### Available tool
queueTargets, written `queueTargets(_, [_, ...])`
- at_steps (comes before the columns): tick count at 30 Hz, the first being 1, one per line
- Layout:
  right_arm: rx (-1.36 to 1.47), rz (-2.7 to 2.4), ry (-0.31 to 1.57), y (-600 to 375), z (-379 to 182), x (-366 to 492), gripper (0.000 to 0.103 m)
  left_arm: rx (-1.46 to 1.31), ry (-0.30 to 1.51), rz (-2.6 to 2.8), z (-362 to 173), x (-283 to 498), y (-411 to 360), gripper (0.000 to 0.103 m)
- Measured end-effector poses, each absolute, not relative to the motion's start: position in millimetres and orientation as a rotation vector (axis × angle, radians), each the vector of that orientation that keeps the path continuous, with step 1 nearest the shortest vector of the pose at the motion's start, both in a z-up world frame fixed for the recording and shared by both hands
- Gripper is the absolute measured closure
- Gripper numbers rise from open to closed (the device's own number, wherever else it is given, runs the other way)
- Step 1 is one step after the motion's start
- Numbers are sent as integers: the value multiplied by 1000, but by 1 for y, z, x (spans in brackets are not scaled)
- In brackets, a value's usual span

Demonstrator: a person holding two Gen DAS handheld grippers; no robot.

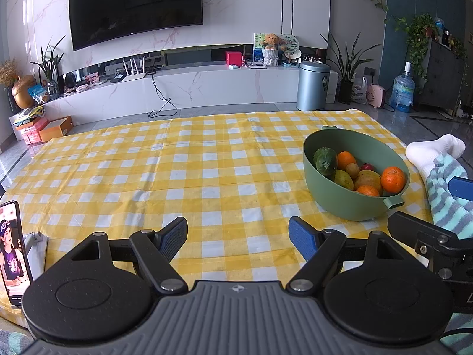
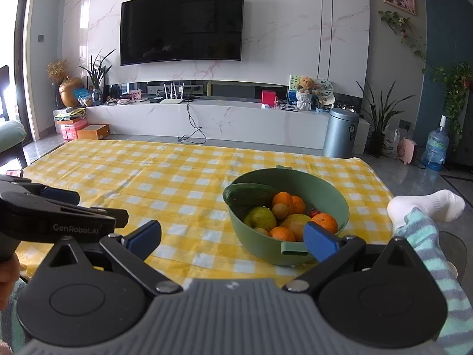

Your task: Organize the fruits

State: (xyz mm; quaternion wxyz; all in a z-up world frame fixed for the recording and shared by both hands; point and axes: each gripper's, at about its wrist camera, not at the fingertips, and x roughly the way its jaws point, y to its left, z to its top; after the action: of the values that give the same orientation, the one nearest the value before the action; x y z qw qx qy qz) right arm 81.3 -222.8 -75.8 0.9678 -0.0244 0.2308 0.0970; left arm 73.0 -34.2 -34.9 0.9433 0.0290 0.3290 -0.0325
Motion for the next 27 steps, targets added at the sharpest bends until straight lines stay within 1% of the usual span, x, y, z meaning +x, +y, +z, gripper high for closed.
queueTargets(22, [-8, 177, 485, -227, -72, 74, 4, 69, 652, -106, -27, 60, -44, 12])
queueTargets(27, [8, 173, 497, -230, -72, 73, 4, 35, 648, -115, -23, 59, -40, 12])
